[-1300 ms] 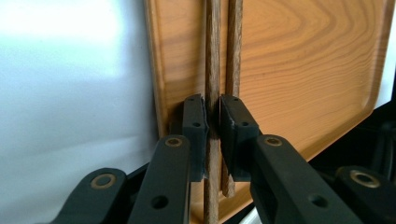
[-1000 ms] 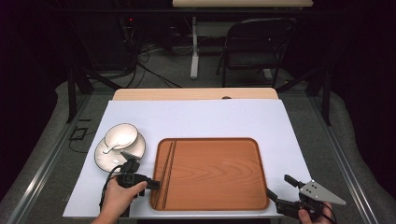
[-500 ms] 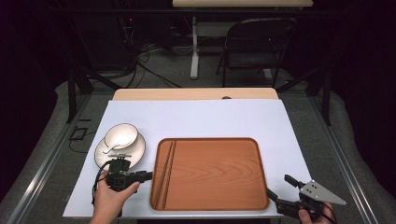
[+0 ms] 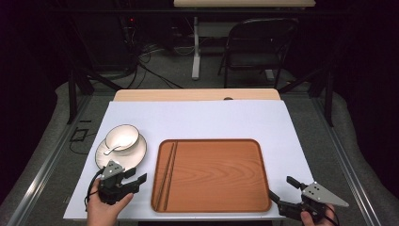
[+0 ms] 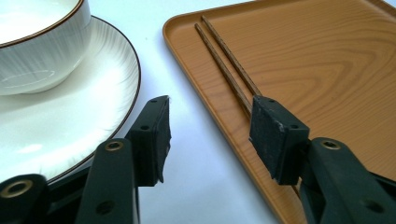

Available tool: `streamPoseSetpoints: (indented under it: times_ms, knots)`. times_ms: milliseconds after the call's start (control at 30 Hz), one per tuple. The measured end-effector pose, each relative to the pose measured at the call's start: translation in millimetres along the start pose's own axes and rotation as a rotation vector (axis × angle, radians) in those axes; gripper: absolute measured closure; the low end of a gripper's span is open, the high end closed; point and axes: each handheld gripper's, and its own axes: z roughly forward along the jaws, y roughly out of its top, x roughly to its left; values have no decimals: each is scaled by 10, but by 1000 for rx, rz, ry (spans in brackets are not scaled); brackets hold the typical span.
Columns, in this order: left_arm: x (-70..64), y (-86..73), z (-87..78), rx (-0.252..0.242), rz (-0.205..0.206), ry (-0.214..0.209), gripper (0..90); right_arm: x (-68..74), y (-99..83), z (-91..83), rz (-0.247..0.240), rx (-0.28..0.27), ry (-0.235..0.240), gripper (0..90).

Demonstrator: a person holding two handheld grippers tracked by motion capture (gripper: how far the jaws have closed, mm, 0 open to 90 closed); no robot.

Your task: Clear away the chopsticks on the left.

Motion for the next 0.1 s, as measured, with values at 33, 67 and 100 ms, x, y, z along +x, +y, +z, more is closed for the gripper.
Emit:
streamPoseSetpoints:
  times_ms: [33, 67, 100]
  knots:
    - [4, -27, -7, -13, 11, 8, 473, 0, 0, 2, 2, 0, 0, 141]
    - [9, -43, -9, -20, 19, 13, 463, -2, 0, 6, 0, 1, 2, 141]
    - [12, -62, -11, -28, 24, 17, 456, -2, 0, 7, -1, 1, 2, 141]
